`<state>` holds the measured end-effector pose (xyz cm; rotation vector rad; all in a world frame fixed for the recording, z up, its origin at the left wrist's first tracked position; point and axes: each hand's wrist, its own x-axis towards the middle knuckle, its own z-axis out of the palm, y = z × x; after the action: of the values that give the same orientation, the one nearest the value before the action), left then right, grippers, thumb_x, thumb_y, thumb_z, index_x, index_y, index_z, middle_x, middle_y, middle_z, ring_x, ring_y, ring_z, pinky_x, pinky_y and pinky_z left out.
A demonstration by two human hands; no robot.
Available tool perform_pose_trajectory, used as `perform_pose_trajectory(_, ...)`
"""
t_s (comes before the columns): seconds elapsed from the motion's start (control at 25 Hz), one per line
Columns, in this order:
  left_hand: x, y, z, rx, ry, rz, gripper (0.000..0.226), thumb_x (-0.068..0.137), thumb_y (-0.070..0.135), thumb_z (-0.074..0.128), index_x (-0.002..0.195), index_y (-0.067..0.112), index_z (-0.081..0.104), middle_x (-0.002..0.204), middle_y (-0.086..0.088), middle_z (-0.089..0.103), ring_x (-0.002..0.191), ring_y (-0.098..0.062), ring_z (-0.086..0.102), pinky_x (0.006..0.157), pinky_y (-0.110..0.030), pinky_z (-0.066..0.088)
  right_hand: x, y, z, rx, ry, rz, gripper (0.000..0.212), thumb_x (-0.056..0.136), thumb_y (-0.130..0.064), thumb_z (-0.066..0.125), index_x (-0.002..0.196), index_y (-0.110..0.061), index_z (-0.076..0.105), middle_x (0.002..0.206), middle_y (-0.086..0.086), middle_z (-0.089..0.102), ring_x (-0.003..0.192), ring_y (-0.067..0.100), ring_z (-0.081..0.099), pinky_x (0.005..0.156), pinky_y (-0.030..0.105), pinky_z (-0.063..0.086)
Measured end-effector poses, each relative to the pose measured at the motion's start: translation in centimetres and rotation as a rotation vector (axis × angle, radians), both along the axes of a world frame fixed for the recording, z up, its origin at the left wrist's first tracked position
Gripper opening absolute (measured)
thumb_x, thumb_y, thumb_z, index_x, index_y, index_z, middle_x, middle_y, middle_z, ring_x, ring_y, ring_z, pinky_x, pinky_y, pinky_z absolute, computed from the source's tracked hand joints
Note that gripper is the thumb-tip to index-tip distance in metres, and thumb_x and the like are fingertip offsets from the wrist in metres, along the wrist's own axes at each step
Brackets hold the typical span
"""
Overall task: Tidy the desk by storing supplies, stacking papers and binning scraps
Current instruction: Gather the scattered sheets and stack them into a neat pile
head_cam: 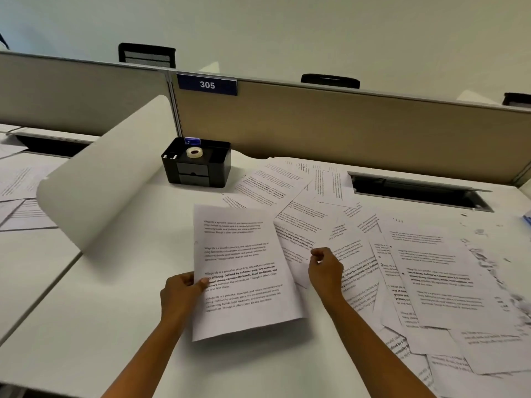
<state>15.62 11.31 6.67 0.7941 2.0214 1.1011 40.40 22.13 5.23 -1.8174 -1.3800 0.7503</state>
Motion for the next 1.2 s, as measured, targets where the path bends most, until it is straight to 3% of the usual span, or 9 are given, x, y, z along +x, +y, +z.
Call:
perform_pose_trajectory(0.08, -0.3, -0.2, -0.3, -0.025, -0.003, 0.006, 0.028, 0.085, 0.018, 0.065, 0.111, 0.006, 0.065, 0.103, -0.013, 0.070, 0.069, -0.022, 0.061, 0.065, -0.027, 0.047, -0.2, 1.3, -0.5, -0.058, -0.199, -0.018, 0.044, 0.088, -0.022, 0.060, 0.127, -0.006, 0.046, 0.128, 0.018, 0.050, 0.115, 0.029, 0.047, 0.091, 0.033, 0.041)
perform_pose_trajectory(0.2, -1.2, -0.4, -0.7, -0.057, -0.006, 0.016, 0.027, 0.085, 0.018, 0.066, 0.110, 0.006, 0.066, 0.099, -0.012, 0.070, 0.072, -0.023, 0.063, 0.063, -0.026, 0.047, -0.4, 2.0, -1.7, -0.154, -0.412, 0.137, 0.085, 0.085, -0.051, 0.056, 0.148, -0.015, 0.011, 0.151, 0.018, 0.020, 0.139, 0.034, 0.018, 0.113, 0.047, 0.015)
perform_pose_trajectory(0.28, -1.8, -0.7, -0.8, -0.069, -0.001, 0.026, 0.029, 0.085, 0.019, 0.066, 0.111, 0.007, 0.065, 0.096, -0.010, 0.070, 0.072, -0.023, 0.063, 0.061, -0.025, 0.047, -0.1, 1.8, -2.9, -0.108, -0.537, 0.275, 0.084, 0.086, -0.059, 0.045, 0.149, -0.027, -0.002, 0.156, 0.013, 0.005, 0.144, 0.031, 0.003, 0.115, 0.046, 0.001)
perform_pose_trajectory(0.4, -2.7, -1.3, -0.7, -0.055, 0.019, 0.045, 0.030, 0.086, 0.020, 0.065, 0.113, 0.008, 0.064, 0.099, -0.011, 0.070, 0.070, -0.023, 0.064, 0.062, -0.028, 0.050, 1.1, 1.7, -3.9, -0.095, -0.623, 0.402, 0.078, 0.086, -0.067, 0.029, 0.147, -0.034, -0.005, 0.158, 0.008, -0.001, 0.145, 0.025, -0.004, 0.116, 0.045, -0.003)
perform_pose_trajectory(0.56, -3.8, -2.0, -0.6, -0.059, 0.019, 0.081, 0.033, 0.086, 0.021, 0.064, 0.116, 0.007, 0.063, 0.105, -0.014, 0.069, 0.075, -0.029, 0.064, 0.071, -0.038, 0.051, 3.1, 1.6, -3.7, -0.113, -0.612, 0.553, 0.112, 0.048, -0.093, -0.011, 0.146, -0.038, -0.005, 0.158, 0.001, -0.006, 0.145, 0.022, -0.006, 0.115, 0.045, -0.005)
perform_pose_trajectory(0.68, -4.1, -2.3, -0.6, -0.071, 0.021, 0.083, 0.033, 0.086, 0.021, 0.065, 0.116, 0.007, 0.063, 0.106, -0.014, 0.069, 0.076, -0.029, 0.064, 0.070, -0.037, 0.050, 5.1, 1.5, -1.3, -0.207, -0.556, 0.812, 0.100, 0.055, -0.093, 0.020, 0.140, -0.050, -0.009, 0.158, -0.001, -0.008, 0.145, 0.022, -0.001, 0.117, 0.045, 0.006)
perform_pose_trajectory(0.8, -3.8, -2.3, -0.5, -0.063, 0.032, 0.062, 0.032, 0.086, 0.023, 0.064, 0.115, 0.009, 0.063, 0.105, -0.012, 0.070, 0.075, -0.028, 0.066, 0.074, -0.042, 0.054, 5.7, 0.6, 0.7, -0.251, -0.561, 0.857, 0.102, 0.073, -0.040, 0.073, 0.144, -0.044, -0.001, 0.157, 0.002, 0.001, 0.143, 0.026, 0.010, 0.115, 0.044, 0.016)
perform_pose_trajectory(1.0, -1.8, -2.2, -0.6, -0.039, 0.034, 0.015, 0.025, 0.088, 0.021, 0.062, 0.111, 0.011, 0.064, 0.094, -0.006, 0.068, 0.070, -0.023, 0.064, 0.062, -0.028, 0.051, 3.7, -2.1, 0.4, -0.267, -0.596, 0.439, 0.103, 0.071, -0.035, 0.077, 0.146, -0.021, 0.008, 0.141, 0.017, 0.025, 0.128, 0.030, 0.030, 0.106, 0.037, 0.030)
perform_pose_trajectory(1.2, 0.1, -1.2, -0.8, 0.003, 0.031, -0.003, 0.025, 0.088, 0.018, 0.062, 0.112, 0.010, 0.064, 0.102, -0.009, 0.070, 0.074, -0.026, 0.065, 0.073, -0.036, 0.053, 2.1, -2.5, 0.8, -0.391, -0.569, 0.422, 0.118, 0.071, -0.031, 0.079, 0.147, -0.012, -0.008, 0.143, 0.024, 0.024, 0.129, 0.035, 0.037, 0.109, 0.038, 0.033)
